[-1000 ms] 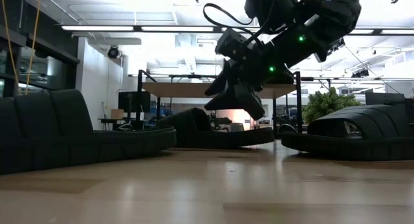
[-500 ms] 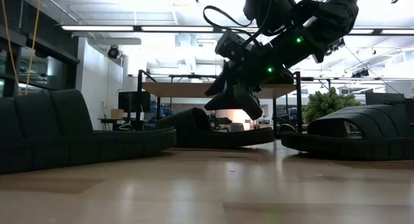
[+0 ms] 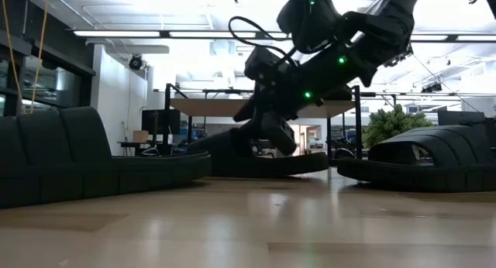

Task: Pick and place slides into the shelf
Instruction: Put the black slipper on the shelf

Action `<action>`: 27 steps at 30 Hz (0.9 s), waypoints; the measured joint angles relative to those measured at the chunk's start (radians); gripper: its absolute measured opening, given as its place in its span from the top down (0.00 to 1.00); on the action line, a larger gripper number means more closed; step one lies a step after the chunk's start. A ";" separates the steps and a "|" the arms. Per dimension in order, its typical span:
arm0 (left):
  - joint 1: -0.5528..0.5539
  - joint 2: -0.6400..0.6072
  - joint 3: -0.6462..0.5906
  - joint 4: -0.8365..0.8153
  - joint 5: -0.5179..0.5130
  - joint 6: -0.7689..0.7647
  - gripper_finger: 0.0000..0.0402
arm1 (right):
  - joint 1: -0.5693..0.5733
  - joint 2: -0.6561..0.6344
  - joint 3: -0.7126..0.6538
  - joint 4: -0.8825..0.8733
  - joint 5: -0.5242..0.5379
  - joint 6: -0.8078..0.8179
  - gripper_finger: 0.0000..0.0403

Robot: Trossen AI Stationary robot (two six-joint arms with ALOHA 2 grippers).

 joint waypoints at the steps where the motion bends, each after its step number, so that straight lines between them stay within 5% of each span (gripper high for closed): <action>1: 0.000 0.000 0.000 0.000 0.000 0.000 0.54 | 0.000 0.000 0.005 -0.001 0.000 0.000 0.48; 19: 0.000 0.000 0.000 0.000 0.000 0.000 0.54 | -0.031 0.111 0.064 0.007 -0.084 0.076 0.48; 27: 0.000 0.000 0.000 -0.002 0.000 0.000 0.54 | -0.033 0.131 0.129 -0.023 -0.050 0.136 0.59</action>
